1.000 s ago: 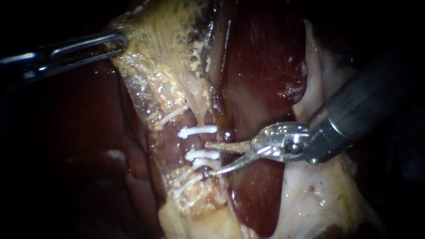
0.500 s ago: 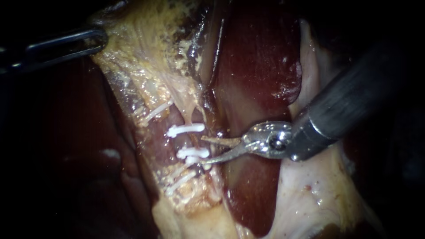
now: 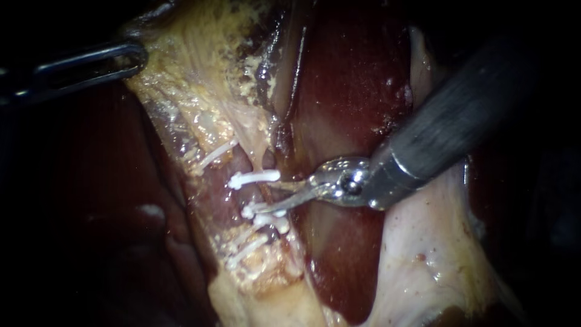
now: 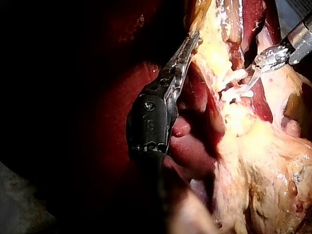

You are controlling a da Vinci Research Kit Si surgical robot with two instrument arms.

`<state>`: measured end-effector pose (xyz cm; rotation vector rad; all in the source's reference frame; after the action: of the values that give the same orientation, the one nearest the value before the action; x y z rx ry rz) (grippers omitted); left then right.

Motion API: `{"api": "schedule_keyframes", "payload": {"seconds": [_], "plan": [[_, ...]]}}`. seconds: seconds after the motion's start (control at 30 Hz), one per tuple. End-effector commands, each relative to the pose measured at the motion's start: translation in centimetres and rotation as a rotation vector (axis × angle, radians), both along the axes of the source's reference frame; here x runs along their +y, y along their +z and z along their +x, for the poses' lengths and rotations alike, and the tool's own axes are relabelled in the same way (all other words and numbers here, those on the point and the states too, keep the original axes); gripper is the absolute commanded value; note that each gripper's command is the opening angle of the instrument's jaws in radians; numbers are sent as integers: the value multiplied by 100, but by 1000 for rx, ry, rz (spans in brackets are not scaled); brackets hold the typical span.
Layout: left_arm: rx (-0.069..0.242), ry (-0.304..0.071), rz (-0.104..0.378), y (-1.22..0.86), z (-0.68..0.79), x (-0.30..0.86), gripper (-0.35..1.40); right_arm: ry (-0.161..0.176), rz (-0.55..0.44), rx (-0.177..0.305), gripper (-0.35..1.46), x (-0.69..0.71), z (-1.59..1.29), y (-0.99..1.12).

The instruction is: Go to the cutting position right tube

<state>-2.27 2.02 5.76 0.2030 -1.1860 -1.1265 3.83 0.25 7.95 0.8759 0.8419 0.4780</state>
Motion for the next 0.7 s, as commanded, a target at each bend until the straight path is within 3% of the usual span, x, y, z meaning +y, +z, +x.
{"api": "schedule_keyframes", "payload": {"seconds": [0.03, 0.23, 0.43, 0.7], "plan": [[0, 0, 0, 0, 0, 0, -35, -4, 8, 12, 135, 0, 0, -1], [0, 0, -1, 1, -1, -1, -35, -16, 22, 23, 130, 1, 3, -1], [0, 0, -1, 1, -1, -1, -35, -4, 23, 30, 129, 2, 18, 3], [-1, 2, -1, 1, -2, -2, -35, -20, 27, 44, 127, -6, 29, 10]]}}
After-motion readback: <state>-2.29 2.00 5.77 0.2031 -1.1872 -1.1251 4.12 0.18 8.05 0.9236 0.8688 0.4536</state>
